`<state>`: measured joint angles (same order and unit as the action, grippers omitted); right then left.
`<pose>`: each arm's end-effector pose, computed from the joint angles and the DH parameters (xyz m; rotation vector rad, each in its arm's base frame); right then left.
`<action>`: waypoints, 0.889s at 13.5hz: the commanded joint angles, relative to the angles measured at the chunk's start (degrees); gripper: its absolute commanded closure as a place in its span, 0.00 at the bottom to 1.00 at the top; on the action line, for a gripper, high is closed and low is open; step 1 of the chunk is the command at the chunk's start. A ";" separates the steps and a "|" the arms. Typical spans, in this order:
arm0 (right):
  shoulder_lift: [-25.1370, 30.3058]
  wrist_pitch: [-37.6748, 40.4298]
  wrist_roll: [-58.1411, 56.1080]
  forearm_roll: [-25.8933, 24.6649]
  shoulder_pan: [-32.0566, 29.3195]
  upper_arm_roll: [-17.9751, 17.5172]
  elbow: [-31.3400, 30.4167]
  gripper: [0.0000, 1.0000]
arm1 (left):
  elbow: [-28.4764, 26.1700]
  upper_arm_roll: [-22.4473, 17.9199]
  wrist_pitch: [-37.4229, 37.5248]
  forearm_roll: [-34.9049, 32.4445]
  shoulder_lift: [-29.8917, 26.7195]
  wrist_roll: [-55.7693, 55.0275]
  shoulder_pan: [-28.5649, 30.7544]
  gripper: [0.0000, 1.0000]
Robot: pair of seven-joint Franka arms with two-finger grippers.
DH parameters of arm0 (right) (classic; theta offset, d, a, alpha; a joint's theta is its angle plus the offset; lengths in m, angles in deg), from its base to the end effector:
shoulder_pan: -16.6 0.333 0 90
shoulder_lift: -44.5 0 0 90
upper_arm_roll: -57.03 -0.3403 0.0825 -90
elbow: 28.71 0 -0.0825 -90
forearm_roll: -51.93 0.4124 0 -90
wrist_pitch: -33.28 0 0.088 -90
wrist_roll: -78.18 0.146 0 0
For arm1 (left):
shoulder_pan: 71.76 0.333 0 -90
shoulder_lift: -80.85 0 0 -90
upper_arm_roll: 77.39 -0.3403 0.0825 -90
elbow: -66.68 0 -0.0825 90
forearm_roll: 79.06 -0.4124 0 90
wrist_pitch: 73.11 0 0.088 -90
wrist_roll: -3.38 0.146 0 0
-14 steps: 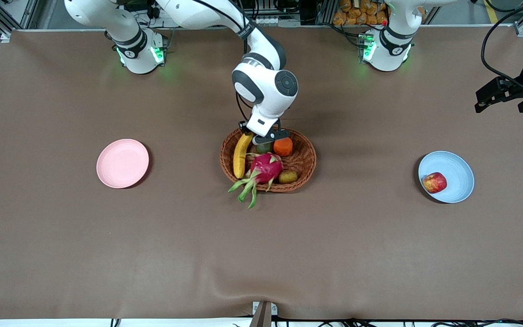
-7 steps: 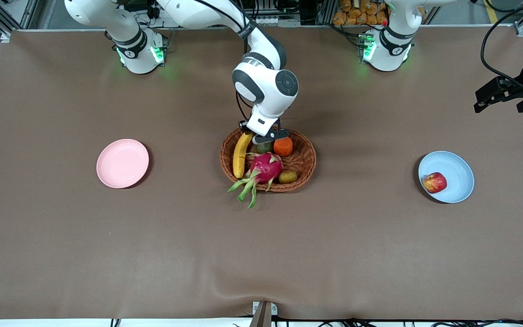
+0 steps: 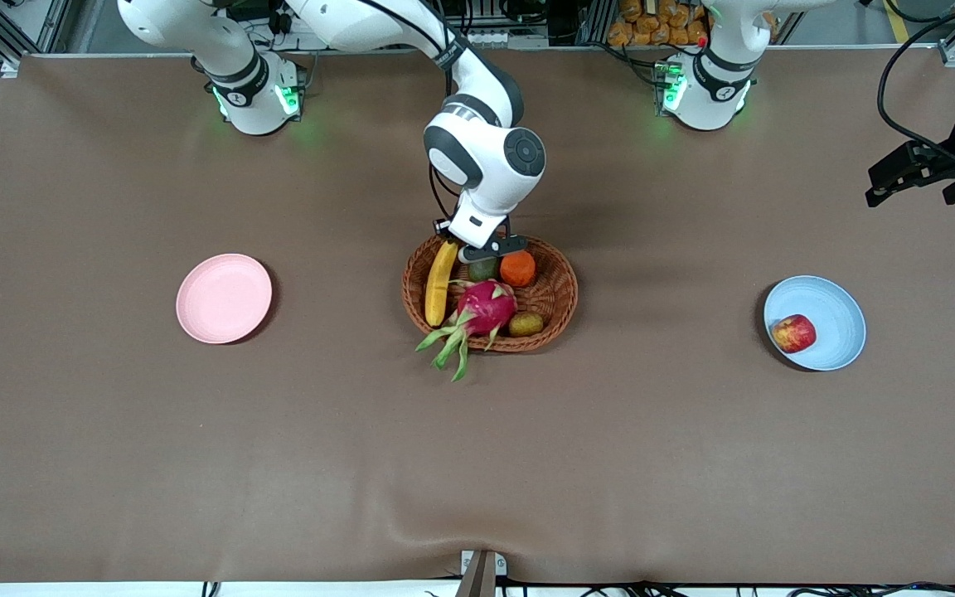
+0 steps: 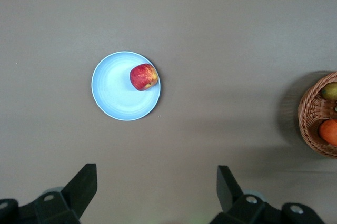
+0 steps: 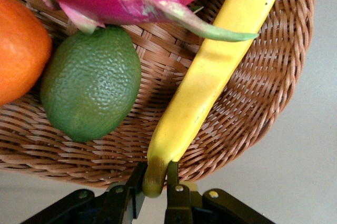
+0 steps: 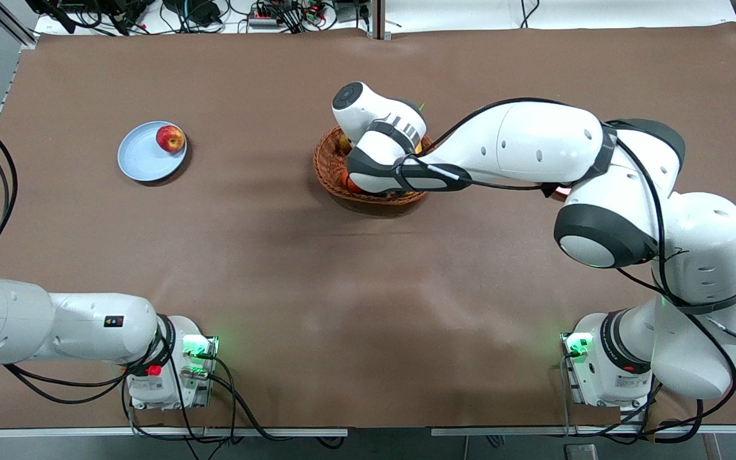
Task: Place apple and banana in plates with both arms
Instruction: 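Close the right gripper on the banana's stem end, then lift the banana with the right gripper and carry it to the pink plate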
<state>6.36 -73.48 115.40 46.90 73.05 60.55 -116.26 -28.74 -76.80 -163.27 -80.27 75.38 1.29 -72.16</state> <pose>0.4231 0.5508 0.2109 2.7809 0.4492 -0.2111 0.5505 -0.0067 0.6168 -3.1194 -0.0300 -0.0066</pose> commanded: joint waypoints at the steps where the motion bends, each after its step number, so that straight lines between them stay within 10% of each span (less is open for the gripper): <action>1: -0.36 -0.91 -0.39 -1.30 -1.17 -0.36 1.42 1.00 | -0.03 0.28 -0.10 0.34 -0.59 -0.02 1.36 0.00; 12: 2.71 6.03 -0.39 -0.60 -2.23 -0.44 4.14 1.00 | 1.02 1.42 -0.01 0.34 0.55 -0.54 0.75 0.00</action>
<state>6.75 -69.44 115.35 46.90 71.75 60.75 -112.21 -28.21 -75.84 -163.27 -80.27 75.56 1.28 -71.71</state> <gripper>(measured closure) 0.819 0.000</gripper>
